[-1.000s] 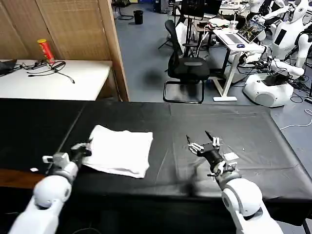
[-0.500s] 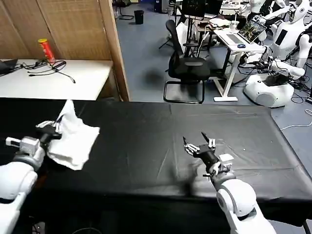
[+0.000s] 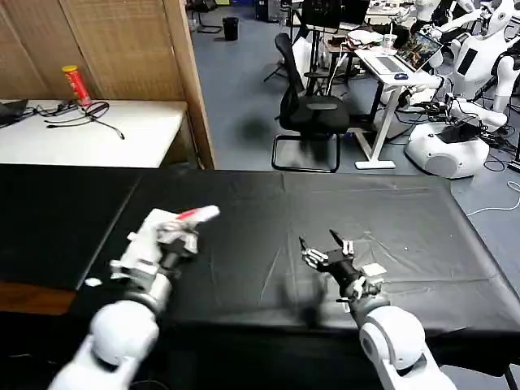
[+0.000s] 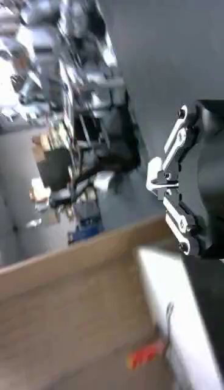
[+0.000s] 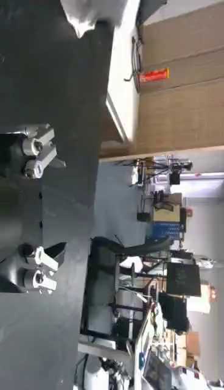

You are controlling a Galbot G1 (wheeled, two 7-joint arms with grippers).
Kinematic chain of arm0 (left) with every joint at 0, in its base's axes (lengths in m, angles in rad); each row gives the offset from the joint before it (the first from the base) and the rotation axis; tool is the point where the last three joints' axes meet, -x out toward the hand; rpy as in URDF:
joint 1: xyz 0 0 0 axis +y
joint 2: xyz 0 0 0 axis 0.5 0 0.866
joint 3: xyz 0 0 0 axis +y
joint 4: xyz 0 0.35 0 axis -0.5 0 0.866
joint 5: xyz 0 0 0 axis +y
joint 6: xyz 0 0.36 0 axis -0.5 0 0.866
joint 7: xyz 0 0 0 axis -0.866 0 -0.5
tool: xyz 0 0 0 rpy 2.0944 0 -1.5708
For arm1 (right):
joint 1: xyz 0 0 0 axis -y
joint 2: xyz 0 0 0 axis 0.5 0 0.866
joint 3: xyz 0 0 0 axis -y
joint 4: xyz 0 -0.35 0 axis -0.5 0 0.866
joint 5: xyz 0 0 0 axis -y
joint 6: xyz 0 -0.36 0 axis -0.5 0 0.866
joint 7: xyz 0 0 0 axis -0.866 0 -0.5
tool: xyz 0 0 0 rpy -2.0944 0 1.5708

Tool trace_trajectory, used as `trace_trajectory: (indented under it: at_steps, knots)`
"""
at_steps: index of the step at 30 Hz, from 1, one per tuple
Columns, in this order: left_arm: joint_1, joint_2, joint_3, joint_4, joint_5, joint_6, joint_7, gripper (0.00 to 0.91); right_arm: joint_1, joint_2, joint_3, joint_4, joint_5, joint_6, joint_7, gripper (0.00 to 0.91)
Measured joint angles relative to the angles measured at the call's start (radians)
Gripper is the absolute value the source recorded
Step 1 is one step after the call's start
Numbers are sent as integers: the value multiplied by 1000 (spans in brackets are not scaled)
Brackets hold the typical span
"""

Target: Fold and organize the clothes.

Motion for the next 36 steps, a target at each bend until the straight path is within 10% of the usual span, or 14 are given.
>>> trace_trajectory:
  at_steps: [8,20,24,30,36]
  knots:
    - [-2,-47,64,-20,4,-60,52,878,40,10,-72,-40,185,-77,35,878]
    - [29,-37,25,-23,27,-95,33,878,136,83,-241,-165,190,-83,103,839]
    - [39,-37,11,-22,26,-107,22,878,161,119,-283,-219,168,-83,132,644]
    - [57,-27,-6,-35,24,-116,22,878,184,166,-310,-274,138,-84,141,88]
    - [73,-26,-19,-43,24,-122,21,878,186,189,-315,-301,120,-80,142,59]
